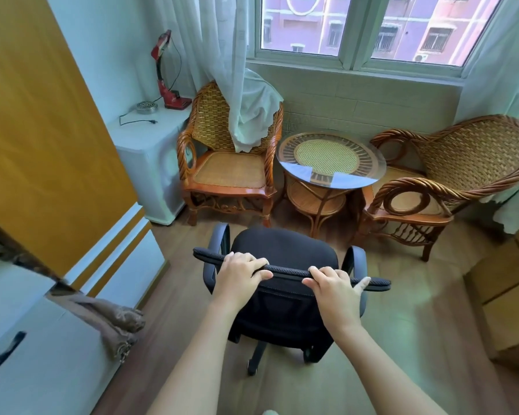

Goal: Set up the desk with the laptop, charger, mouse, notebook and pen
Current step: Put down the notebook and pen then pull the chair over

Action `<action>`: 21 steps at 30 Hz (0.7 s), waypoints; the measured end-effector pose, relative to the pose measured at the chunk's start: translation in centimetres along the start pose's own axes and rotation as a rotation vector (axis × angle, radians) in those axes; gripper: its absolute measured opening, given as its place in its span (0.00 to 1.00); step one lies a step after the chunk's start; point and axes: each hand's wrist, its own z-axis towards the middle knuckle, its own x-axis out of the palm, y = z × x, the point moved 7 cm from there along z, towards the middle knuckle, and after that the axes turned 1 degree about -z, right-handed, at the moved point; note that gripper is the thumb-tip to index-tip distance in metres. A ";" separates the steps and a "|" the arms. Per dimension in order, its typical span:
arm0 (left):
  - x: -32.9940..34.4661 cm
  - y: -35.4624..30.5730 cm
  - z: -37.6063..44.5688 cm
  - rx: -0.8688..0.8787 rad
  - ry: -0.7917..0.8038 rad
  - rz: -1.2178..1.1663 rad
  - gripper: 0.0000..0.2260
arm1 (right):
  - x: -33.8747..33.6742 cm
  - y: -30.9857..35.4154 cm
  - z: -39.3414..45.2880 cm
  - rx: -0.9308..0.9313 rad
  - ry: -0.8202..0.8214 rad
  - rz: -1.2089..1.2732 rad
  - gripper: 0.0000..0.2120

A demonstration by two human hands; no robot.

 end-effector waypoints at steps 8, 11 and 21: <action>-1.6 -0.5 -10.4 -0.013 -0.080 0.033 0.10 | -0.7 1.4 -8.6 -0.067 0.011 0.019 0.16; -2.5 -0.5 -14.8 -0.025 -0.117 0.058 0.09 | -0.6 2.3 -11.7 -0.108 0.017 0.029 0.16; -5.8 1.1 -29.3 -0.115 -0.315 0.212 0.18 | 0.5 7.2 -21.5 -0.315 -0.008 0.055 0.13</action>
